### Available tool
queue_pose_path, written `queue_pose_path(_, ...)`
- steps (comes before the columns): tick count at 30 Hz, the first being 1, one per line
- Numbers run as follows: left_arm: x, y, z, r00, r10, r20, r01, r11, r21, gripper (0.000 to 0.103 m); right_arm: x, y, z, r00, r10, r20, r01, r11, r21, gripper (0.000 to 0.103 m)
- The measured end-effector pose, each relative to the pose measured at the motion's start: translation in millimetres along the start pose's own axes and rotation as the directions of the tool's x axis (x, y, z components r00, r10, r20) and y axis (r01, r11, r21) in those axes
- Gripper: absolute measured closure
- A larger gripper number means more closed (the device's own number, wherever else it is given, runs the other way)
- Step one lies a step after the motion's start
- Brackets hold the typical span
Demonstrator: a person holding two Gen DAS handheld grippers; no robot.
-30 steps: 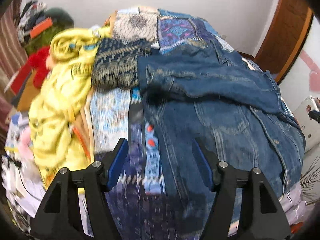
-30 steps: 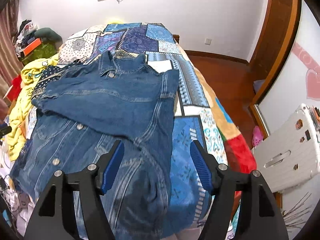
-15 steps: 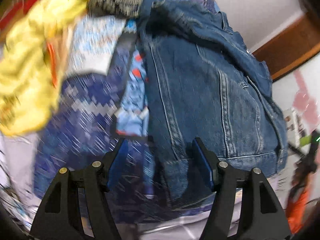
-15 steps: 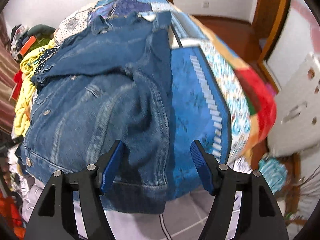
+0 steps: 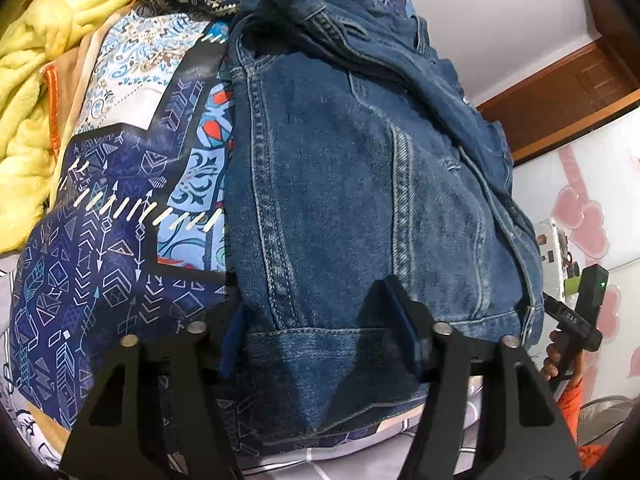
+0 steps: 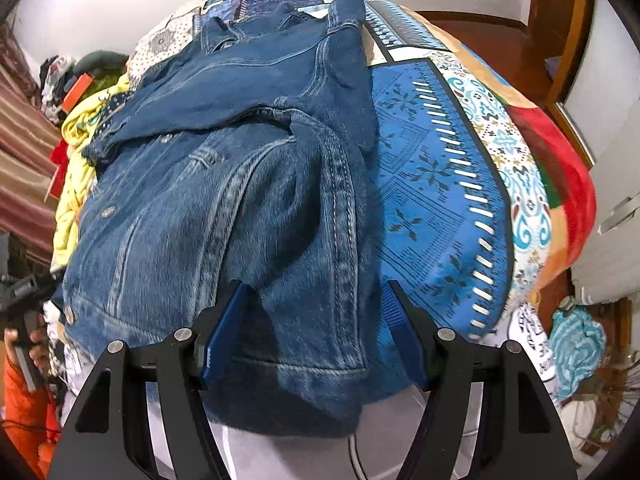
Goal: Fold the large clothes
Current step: 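Grasp the jacket hem with the left tool while the right tool grasps the hem, then lift the held hem with both tools and fold it over toward the collar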
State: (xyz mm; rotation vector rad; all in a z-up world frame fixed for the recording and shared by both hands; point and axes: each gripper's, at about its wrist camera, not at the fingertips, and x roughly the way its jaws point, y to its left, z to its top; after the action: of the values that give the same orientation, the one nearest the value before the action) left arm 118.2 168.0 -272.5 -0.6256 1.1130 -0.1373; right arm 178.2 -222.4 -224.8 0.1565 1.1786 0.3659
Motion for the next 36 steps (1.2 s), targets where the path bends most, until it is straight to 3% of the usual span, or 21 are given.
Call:
queue_pose_path(1, -0.4, -0.5, 1.3, 1.000, 0.002, 0.007, -0.002, 1.000, -0.004, 0.051, 0.8, -2.4, 0.8, 1.000, 0.018, 0.002, -0.018, 1.000, 0.014, 0.044)
queue_pose_path(3, -1.5, -4.6, 3.1, 1.000, 0.019, 0.020, -0.019, 1.000, 0.007, 0.066, 0.9, -2.6, 3.5, 0.999, 0.044, 0.013, -0.044, 0.999, 0.021, 0.055)
queue_pose_path(5, -3.8, -7.3, 6.0, 0.999, 0.035, 0.030, -0.036, 0.999, 0.029, 0.077, 0.7, 3.3, 6.3, 0.999, 0.032, 0.025, -0.032, 0.999, -0.009, 0.077)
queue_pose_path(8, -7.3, -16.3, 11.7, 0.997, 0.051, 0.049, -0.054, 0.997, 0.060, 0.080, 0.8, 12.7, 10.5, 0.999, 0.016, 0.039, -0.014, 0.998, -0.054, 0.092)
queue_pose_path(14, -38.1, -45.6, 31.5, 0.980, 0.060, 0.188, -0.086, 0.987, 0.138, 0.084, -17.5, 38.7, 30.0, 0.992, 0.038, 0.124, -0.017, 0.986, -0.164, 0.093)
queue_pose_path(22, -74.8, -83.0, 95.4, 0.940, 0.019, 0.342, -0.095, 0.973, 0.208, 0.085, -38.2, 61.4, 104.8, 0.968, 0.064, 0.243, -0.002, 0.970, -0.244, 0.094)
queue_pose_path(27, -73.5, -91.6, 147.9, 0.924, 0.030, 0.382, -0.118, 0.971, 0.209, 0.085, -29.7, 53.7, 150.3, 0.956, 0.062, 0.286, 0.002, 0.976, -0.216, 0.094)
queue_pose_path(31, -60.3, -83.7, 194.3, 0.919, 0.040, 0.393, -0.106, 0.983, 0.148, 0.085, -12.3, 46.2, 192.7, 0.956, 0.033, 0.293, 0.022, 0.983, -0.181, 0.094)
queue_pose_path(36, -25.1, -65.1, 244.9, 0.914, 0.114, 0.389, -0.152, 0.986, 0.070, 0.086, 20.1, 30.0, 239.9, 0.963, 0.008, 0.271, 0.020, 0.995, -0.099, 0.094)
